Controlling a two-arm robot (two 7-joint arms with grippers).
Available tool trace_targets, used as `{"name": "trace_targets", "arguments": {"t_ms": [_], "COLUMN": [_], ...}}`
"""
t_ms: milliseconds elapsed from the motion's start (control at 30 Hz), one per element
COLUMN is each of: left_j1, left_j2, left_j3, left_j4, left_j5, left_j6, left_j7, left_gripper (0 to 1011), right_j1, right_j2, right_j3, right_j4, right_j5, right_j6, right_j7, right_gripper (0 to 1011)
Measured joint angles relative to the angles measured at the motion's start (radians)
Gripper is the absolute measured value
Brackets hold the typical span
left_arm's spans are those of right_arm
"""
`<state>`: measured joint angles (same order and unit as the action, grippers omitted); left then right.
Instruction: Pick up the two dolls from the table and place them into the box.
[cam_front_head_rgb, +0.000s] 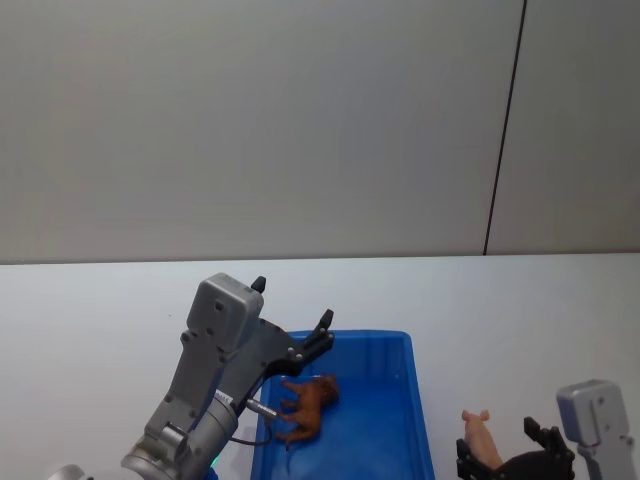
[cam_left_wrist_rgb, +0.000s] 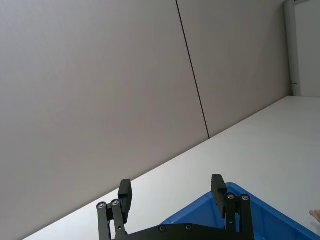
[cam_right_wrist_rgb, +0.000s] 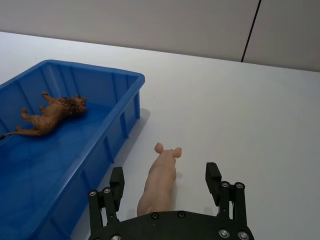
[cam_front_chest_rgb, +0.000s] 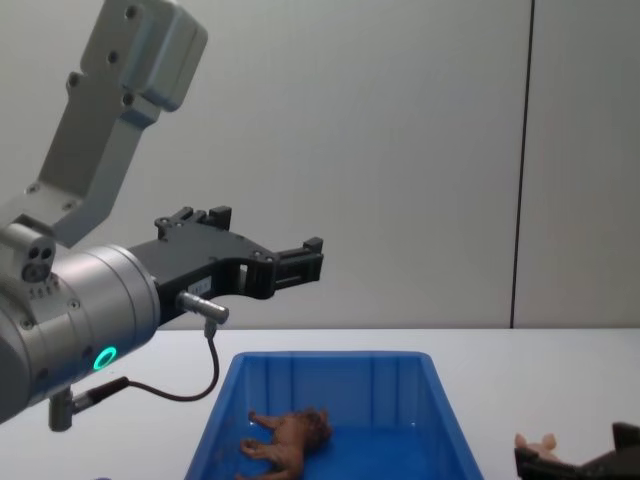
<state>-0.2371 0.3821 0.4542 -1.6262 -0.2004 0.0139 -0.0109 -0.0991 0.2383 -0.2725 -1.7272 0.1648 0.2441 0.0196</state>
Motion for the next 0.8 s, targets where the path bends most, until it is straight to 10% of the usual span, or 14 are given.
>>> {"name": "trace_targets", "arguments": {"t_ms": [367, 800], "left_j1": [0.0, 0.0], "left_j2": [0.0, 0.0], "left_j3": [0.0, 0.0], "left_j4": [0.0, 0.0], "left_j5": [0.0, 0.0], "left_j6": [0.0, 0.0], "left_j7": [0.0, 0.0], "left_gripper": [1002, 1002], "right_j1": [0.004, 0.017], "right_j2": [-0.018, -0.04], "right_j3": [-0.008, -0.012], "right_j4": [0.043, 0.084], "right_j5": [-0.007, -0.005], "right_j6": [-0.01, 0.0], "right_j7": [0.001, -0.001], "right_gripper": [950, 585]}}
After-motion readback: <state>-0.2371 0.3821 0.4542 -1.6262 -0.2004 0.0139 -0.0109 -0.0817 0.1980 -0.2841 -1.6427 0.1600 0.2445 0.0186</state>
